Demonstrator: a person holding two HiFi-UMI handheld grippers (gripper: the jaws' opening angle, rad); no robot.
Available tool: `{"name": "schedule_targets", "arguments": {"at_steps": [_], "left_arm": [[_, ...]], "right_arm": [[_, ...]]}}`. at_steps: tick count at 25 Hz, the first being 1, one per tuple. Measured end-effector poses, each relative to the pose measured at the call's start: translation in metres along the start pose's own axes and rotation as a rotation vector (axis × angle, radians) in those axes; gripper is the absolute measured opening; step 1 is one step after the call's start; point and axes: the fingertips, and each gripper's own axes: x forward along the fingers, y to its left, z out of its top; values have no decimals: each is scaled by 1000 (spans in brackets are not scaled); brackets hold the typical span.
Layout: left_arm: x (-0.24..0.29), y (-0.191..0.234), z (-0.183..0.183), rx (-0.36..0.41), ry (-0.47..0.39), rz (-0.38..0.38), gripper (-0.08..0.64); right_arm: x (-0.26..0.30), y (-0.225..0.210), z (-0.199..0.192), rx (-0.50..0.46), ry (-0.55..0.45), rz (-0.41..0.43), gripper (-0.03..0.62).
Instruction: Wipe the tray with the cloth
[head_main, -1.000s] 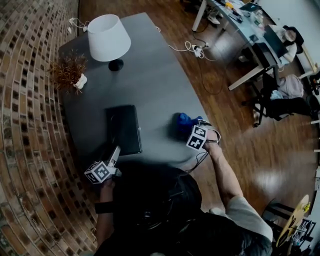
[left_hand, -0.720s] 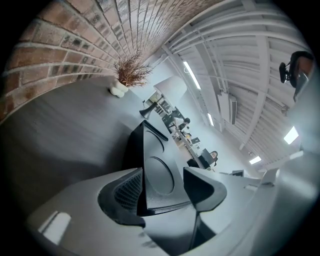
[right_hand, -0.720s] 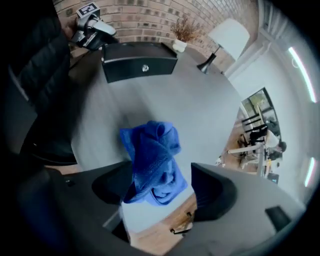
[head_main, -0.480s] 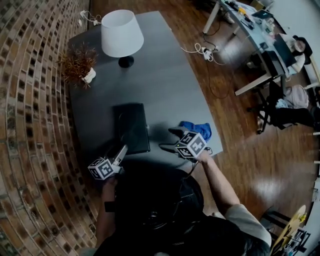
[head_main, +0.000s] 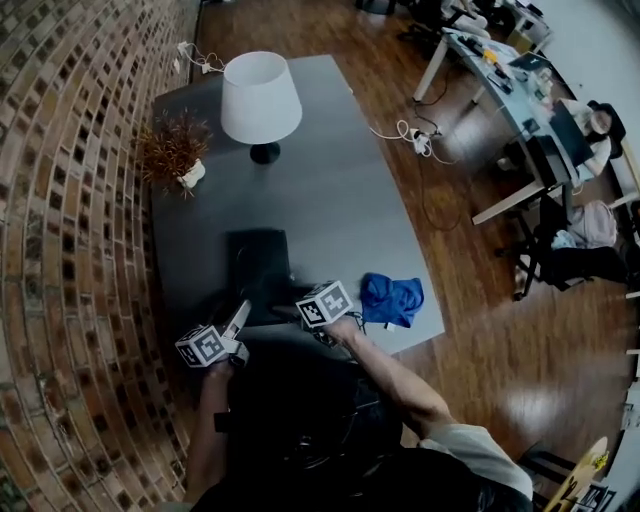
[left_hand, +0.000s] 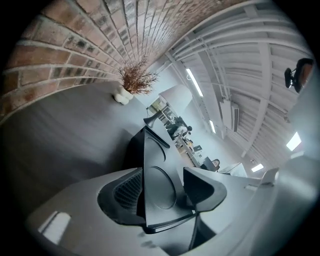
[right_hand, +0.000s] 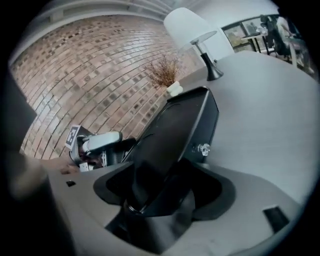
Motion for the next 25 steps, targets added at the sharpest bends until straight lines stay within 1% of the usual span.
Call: {"name": "schedule_targets", "arguments": {"at_steps": [1, 4, 5, 7, 8, 10, 13, 15, 16, 17, 18, 19, 20, 21, 22, 23, 24, 25], "left_arm": [[0, 1, 2, -12, -8, -1, 242], [1, -4, 5, -61, -56, 10, 244], [1, -3, 4, -68, -79, 25, 250], [0, -2, 1, -59, -111, 57, 253], [0, -1, 1, -61, -120, 61, 253], [3, -3, -3, -72, -111, 47, 258], [9, -15, -11, -51, -61, 20, 267], [7, -17, -11, -71, -59, -6, 265], [4, -16, -11, -80, -55, -19, 261], [2, -16, -12, -79, -44, -26, 250], [0, -15, -14, -70, -32, -28, 249], [-1, -15, -16, -57, -21, -27, 249], [-3, -16, -18, -42, -12, -26, 249], [-4, -19, -20, -20, -2, -26, 249], [-5, -23, -22, 16, 12, -26, 249], [-7, -28, -24, 66, 30, -25, 249], [-8, -33, -26, 124, 51, -24, 249], [-8, -39, -28, 183, 73, -25, 249]], "right_arm": [[0, 0, 2, -14, -4, 12, 338], [-9, 3, 8, -37, -45, 83, 332], [-9, 3, 9, -52, -48, 90, 330], [-7, 2, 8, -95, -26, 79, 321], [-7, 1, 8, -110, -18, 75, 313], [-10, -4, 9, -118, -27, 69, 313], [-18, -11, 10, -130, -25, 71, 313], [-27, -10, 9, -162, -8, 105, 311], [-34, -14, 11, -185, -9, 107, 311], [-41, -24, 16, -216, -14, 83, 311], [-48, -40, 23, -266, -6, 26, 310], [-52, -59, 28, -349, 29, -55, 262], [-52, -75, 31, -469, 98, -140, 235], [-48, -85, 30, -620, 192, -210, 235], [-42, -89, 27, -783, 294, -254, 235], [-35, -88, 24, -930, 382, -275, 235], [-27, -83, 23, -1043, 439, -280, 235], [-19, -76, 25, -1124, 472, -280, 233]]}}
